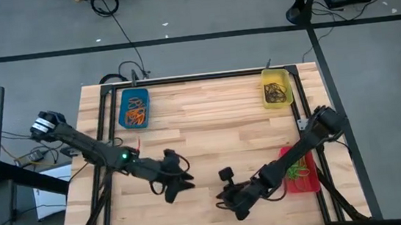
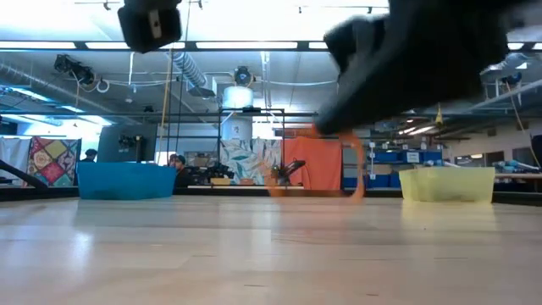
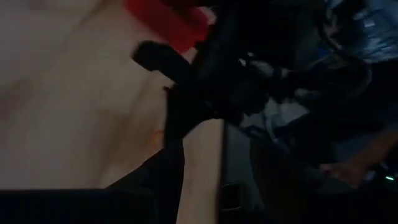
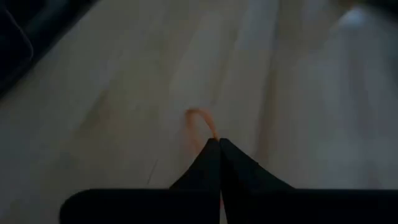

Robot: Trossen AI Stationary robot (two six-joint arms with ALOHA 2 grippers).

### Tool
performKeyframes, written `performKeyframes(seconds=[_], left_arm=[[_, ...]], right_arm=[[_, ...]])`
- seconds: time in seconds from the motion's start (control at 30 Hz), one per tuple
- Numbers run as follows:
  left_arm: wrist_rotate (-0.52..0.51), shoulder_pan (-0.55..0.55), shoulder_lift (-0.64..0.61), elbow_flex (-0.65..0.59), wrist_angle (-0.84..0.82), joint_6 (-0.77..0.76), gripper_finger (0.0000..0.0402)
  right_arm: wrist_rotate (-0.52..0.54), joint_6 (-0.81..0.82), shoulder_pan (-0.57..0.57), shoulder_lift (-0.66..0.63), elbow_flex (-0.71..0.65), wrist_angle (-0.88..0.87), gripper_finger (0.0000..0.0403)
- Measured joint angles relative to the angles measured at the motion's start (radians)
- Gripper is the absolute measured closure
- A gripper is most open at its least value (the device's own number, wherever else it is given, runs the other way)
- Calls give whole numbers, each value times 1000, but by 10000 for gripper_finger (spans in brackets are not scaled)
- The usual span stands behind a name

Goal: Sort rubber bands into baskets
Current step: Put the orange rubber band into the blue bin

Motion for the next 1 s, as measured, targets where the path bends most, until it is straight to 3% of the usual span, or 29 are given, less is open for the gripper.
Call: performKeyframes(seconds=[0.23,0.5,0.87,1.0], left_arm=[[-10,-37,123,0,155,-26,216],[-38,-41,235,0,286,-80,216],[-242,-39,262,0,261,-108,216],[-262,-32,262,0,210,-113,224]], right_arm=[[116,-106,-42,-90,28,-12,400],[159,-210,-105,-160,70,-15,400],[156,-228,-105,-160,110,-78,400],[198,-228,-95,-160,110,-110,400]])
